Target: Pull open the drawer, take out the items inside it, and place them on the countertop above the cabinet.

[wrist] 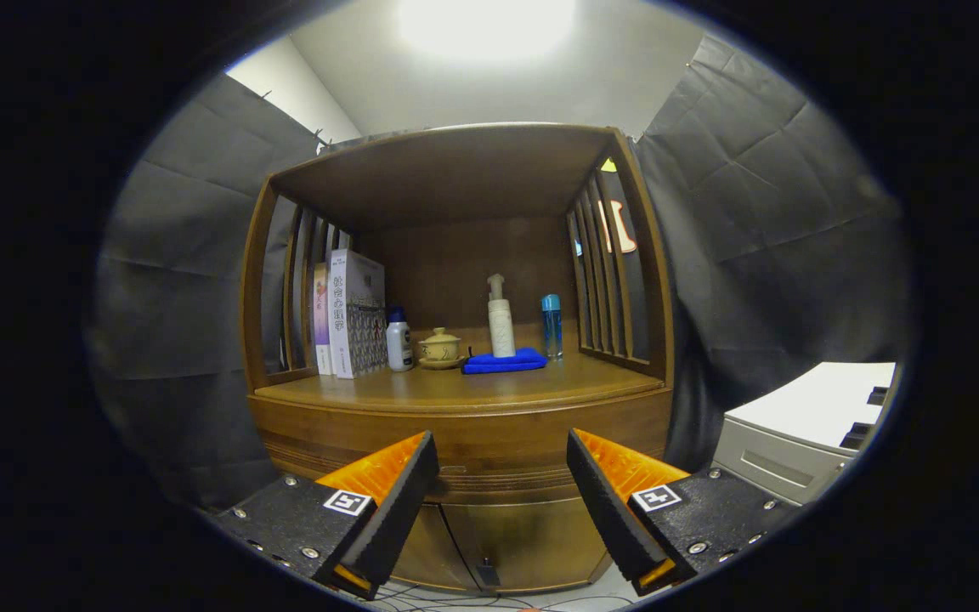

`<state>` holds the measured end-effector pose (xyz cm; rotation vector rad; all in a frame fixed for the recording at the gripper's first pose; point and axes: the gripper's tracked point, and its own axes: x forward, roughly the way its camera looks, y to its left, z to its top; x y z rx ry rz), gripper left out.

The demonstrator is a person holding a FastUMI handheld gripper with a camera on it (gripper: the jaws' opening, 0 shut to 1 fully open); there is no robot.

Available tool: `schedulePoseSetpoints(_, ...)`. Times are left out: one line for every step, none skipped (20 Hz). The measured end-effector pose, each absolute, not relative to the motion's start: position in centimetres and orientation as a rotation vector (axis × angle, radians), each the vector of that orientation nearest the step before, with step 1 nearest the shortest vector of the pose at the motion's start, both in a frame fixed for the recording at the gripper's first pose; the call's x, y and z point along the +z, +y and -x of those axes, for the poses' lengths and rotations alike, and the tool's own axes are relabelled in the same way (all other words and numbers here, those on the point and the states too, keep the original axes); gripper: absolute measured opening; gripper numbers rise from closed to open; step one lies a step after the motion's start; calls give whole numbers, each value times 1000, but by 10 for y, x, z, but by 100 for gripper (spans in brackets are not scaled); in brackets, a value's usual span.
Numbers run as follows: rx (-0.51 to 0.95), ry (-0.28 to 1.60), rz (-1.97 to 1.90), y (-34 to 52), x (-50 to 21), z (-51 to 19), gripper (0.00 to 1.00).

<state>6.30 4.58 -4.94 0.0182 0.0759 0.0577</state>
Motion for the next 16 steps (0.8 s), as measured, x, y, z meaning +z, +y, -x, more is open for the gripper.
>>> schedulePoseSetpoints(61, 80, -16, 47, -53, -65, 96)
schedulePoseSetpoints(68, 84, -15, 48, -55, -68, 96)
schedulePoseSetpoints(81, 91, -16, 53, -58, -70, 96)
schedulePoseSetpoints(90, 98, -16, 61, -62, -78, 95)
schedulePoseSetpoints(94, 106, -19, 66, -65, -85, 96)
schedulePoseSetpoints(98, 108, -25, 71, -68, -91, 95)
schedulePoseSetpoints(105, 110, -32, 77, -70, -96, 95)
schedulePoseSetpoints(113, 108, -38, 83, -71, -100, 95)
schedulePoseSetpoints(122, 111, -41, 89, -73, -104, 95)
schedulePoseSetpoints(135, 115, -40, 96, -77, -107, 96)
schedulePoseSetpoints(145, 119, -33, 102, -80, -111, 95)
schedulePoseSetpoints(154, 121, -19, 109, -85, -115, 96)
schedulePoseSetpoints(161, 126, -6, 115, -90, -119, 95)
schedulePoseSetpoints(168, 133, 4, 120, -95, -122, 95)
schedulePoseSetpoints(171, 143, 11, 124, -101, -125, 95)
schedulePoseSetpoints(175, 157, 13, 128, -106, -127, 95)
